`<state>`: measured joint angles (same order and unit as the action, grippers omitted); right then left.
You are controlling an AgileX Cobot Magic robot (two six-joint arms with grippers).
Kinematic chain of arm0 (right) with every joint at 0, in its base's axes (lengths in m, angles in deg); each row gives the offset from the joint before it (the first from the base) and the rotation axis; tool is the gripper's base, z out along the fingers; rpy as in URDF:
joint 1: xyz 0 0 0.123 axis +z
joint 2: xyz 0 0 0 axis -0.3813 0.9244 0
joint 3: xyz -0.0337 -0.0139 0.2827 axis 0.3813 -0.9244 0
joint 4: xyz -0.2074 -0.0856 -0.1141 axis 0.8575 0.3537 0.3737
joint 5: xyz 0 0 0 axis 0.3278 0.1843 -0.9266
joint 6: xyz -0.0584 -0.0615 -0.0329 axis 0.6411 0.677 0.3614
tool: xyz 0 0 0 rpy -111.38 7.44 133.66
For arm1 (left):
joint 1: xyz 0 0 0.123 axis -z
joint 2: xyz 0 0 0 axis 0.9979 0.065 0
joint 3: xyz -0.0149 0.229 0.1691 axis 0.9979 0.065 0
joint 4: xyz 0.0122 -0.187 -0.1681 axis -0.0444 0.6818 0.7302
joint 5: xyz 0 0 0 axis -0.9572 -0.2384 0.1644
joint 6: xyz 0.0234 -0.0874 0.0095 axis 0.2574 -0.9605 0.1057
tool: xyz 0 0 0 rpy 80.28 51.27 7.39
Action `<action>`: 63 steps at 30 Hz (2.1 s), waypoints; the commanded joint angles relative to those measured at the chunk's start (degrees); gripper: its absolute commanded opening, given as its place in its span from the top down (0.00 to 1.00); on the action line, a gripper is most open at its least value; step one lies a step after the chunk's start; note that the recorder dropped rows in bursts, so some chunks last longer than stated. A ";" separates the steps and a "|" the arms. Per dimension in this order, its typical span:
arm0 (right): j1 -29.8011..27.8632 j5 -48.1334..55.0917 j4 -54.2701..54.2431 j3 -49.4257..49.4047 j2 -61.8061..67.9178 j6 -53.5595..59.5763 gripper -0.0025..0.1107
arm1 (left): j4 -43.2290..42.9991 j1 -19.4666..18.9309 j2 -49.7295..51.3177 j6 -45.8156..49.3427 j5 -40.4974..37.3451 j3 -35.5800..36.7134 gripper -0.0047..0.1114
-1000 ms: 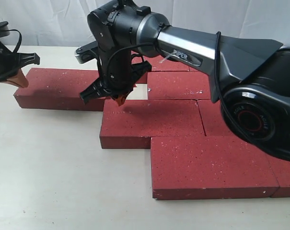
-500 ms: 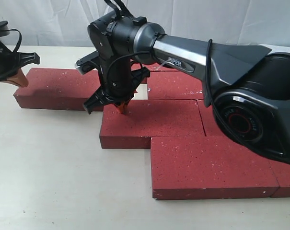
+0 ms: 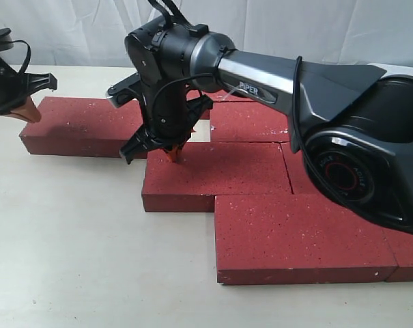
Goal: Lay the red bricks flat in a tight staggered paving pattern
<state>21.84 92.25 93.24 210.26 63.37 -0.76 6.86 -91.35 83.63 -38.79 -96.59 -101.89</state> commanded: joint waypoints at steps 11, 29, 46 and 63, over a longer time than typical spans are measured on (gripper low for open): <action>-0.27 -4.37 3.34 -0.10 -4.23 -1.47 0.98 | -8.67 -0.03 -0.59 -0.02 15.90 0.39 0.96; -0.27 -8.79 3.55 -0.10 -3.73 -5.49 0.98 | -8.99 -0.61 7.39 -3.19 15.68 0.39 0.96; -0.27 -13.54 4.38 -0.10 -3.73 -13.86 0.98 | 9.61 -0.26 8.00 10.65 11.22 0.39 0.96; -0.27 -15.54 5.24 -0.10 -3.73 -16.83 0.98 | 11.16 5.19 11.44 10.65 10.69 0.39 0.96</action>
<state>21.84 77.09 97.79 210.26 59.75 -17.43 17.18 -86.76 95.06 -28.29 -86.02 -101.76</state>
